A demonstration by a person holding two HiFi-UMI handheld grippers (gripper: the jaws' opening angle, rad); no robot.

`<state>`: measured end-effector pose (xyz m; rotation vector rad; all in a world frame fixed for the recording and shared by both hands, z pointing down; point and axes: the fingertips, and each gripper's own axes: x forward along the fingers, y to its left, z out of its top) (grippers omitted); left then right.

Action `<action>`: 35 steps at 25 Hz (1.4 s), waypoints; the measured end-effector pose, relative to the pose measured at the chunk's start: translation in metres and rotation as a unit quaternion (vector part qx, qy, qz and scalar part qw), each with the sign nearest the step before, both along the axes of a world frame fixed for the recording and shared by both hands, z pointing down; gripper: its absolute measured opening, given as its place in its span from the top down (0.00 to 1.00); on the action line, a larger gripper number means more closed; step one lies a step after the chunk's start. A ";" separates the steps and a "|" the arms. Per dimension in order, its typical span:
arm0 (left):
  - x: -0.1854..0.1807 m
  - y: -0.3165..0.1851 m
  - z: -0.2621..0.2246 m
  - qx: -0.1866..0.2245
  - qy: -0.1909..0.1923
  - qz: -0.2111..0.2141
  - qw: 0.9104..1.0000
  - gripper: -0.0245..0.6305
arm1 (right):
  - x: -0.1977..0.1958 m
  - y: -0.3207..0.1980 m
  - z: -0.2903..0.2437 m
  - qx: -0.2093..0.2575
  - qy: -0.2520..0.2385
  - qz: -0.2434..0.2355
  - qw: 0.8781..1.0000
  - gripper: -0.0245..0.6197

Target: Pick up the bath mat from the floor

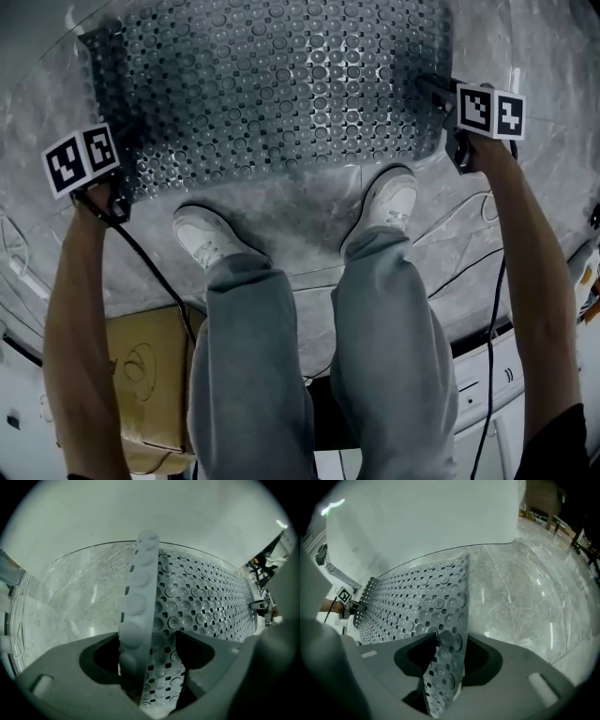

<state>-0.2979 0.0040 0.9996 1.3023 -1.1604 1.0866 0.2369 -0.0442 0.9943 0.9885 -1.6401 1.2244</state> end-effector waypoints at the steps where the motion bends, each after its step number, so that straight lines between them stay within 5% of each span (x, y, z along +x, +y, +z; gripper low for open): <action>1: 0.001 0.002 0.000 -0.002 -0.006 0.002 1.000 0.41 | 0.002 0.000 0.001 0.000 0.005 0.016 1.000 0.73; 6: 0.005 0.005 -0.006 -0.045 -0.034 0.011 0.998 0.60 | -0.005 0.001 -0.002 -0.039 0.016 0.066 0.997 0.91; 8: 0.004 0.007 -0.012 -0.053 -0.056 0.016 0.997 0.78 | -0.007 0.003 -0.003 -0.044 0.034 0.049 0.997 0.91; 14: 0.012 0.011 -0.038 -0.053 -0.055 0.023 0.997 0.89 | -0.012 0.003 -0.018 -0.051 0.058 0.046 0.996 0.93; 35: 0.085 0.014 -0.154 -0.042 0.029 0.027 0.998 0.92 | -0.081 0.013 -0.121 -0.064 -0.008 0.039 0.997 0.93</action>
